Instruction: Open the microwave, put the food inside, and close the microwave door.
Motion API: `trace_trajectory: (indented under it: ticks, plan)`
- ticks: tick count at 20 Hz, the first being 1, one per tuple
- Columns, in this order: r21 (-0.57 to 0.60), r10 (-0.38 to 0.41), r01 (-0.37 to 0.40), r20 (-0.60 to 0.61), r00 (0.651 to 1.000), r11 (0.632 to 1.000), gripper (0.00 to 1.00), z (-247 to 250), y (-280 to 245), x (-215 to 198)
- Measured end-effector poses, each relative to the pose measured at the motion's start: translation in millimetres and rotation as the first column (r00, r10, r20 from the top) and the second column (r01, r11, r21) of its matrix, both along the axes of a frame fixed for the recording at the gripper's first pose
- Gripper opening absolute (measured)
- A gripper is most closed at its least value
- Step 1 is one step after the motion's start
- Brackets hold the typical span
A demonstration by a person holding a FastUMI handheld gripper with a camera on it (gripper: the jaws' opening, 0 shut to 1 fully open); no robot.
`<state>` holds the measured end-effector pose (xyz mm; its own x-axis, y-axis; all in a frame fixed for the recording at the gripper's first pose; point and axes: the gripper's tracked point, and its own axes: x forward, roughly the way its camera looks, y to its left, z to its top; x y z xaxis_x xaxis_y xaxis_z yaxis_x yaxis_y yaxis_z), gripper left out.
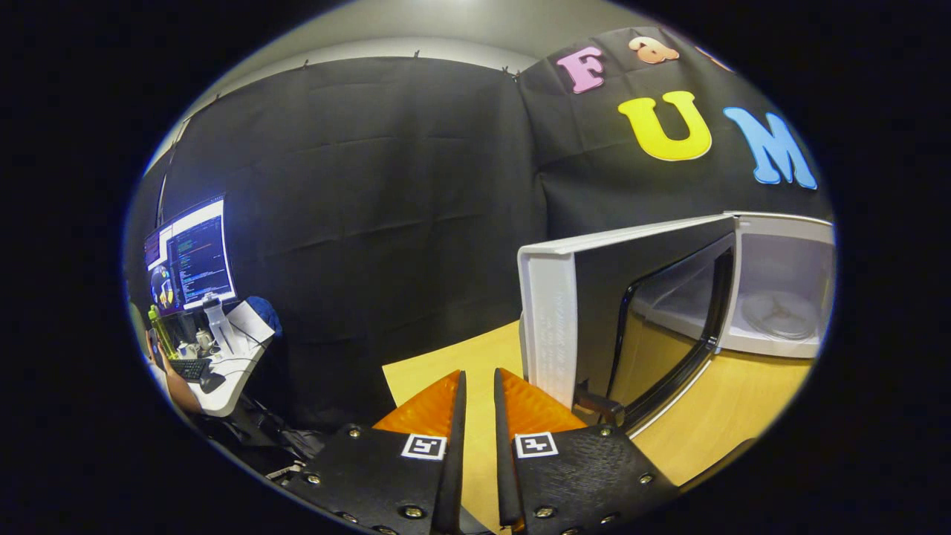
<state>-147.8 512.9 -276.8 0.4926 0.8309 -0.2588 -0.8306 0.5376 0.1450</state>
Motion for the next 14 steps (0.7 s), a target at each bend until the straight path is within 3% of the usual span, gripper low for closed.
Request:
trace_trajectory:
  ticks: [5,9,11,14]
  plan:
    - [-0.031,0.022,-0.020,0.061,0.998,0.999,0.23,-1.3,20.4,0.9]
    - [0.042,0.068,-0.070,0.044,0.997,0.997,0.27,22.0,16.3,-20.4]
    - [0.065,0.101,-0.103,0.041,0.994,0.993,0.41,37.0,6.7,-36.5]
    - [0.085,0.103,-0.109,0.074,0.992,0.990,0.80,61.6,-21.2,-54.8]
